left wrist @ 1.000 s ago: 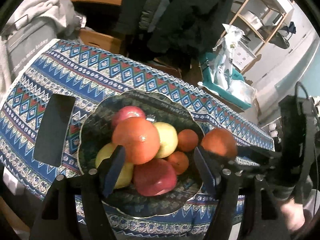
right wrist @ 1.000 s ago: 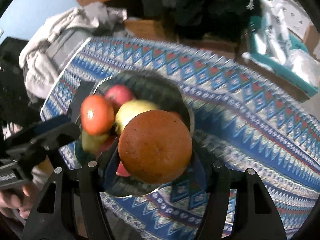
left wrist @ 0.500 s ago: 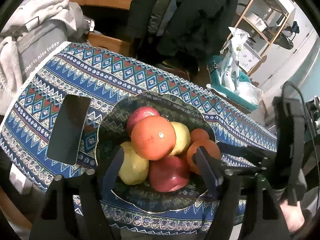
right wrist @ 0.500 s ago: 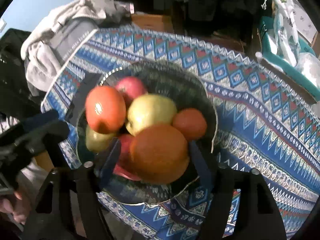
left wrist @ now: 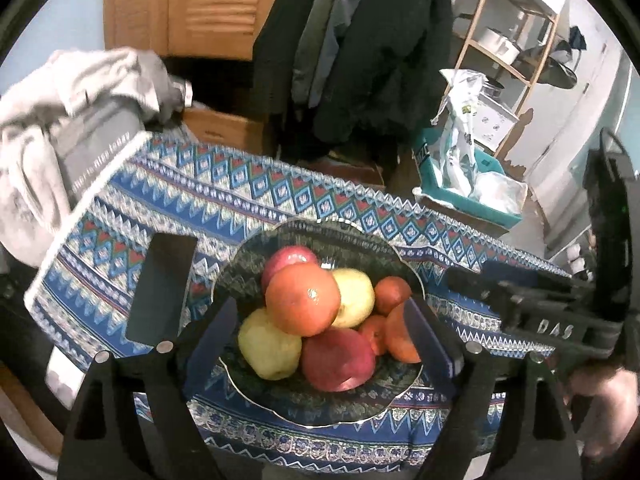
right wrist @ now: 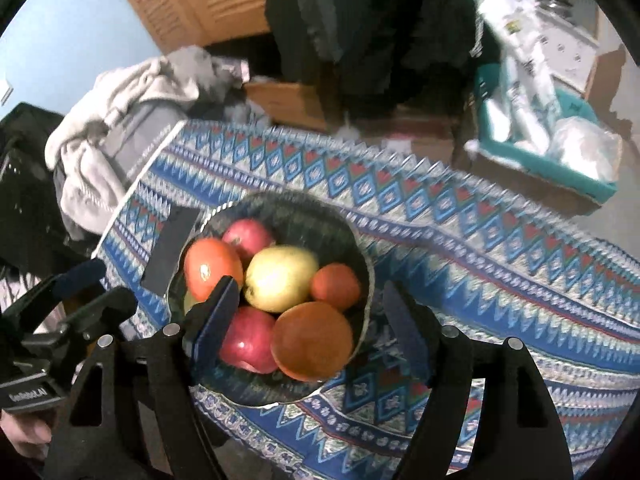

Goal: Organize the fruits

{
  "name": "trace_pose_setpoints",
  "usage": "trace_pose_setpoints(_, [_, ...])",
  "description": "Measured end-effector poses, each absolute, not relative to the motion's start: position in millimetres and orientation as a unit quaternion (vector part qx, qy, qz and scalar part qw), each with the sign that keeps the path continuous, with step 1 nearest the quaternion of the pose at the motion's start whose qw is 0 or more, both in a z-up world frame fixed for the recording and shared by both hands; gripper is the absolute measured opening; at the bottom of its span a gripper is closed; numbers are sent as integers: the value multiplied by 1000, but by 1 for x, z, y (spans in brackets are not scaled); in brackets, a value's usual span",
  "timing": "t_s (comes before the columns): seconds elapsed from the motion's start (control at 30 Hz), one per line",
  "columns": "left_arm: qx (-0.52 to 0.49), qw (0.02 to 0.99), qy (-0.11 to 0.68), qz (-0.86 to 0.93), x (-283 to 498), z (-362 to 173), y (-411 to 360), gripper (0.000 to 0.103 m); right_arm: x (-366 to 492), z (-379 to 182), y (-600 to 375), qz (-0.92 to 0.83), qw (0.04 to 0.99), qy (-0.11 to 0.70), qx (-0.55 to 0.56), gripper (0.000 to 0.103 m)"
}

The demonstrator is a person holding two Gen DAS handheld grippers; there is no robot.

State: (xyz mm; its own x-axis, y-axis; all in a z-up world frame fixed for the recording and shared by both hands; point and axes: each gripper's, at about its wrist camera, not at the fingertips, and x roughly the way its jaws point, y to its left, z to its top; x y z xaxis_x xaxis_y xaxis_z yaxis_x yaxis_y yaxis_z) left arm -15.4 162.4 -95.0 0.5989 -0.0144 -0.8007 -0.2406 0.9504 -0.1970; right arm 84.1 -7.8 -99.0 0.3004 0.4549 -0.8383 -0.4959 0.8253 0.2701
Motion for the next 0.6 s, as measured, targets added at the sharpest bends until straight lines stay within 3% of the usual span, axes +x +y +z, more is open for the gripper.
trace_pose_setpoints(0.3, [-93,911,393,87,-29,-45,140,101,74,-41,-39,277,849,450,-6,80])
trace_pose_setpoints(0.6, [-37,932,342,111,-40,0,118,103,57,-2,-58,279,872,402,-2,81])
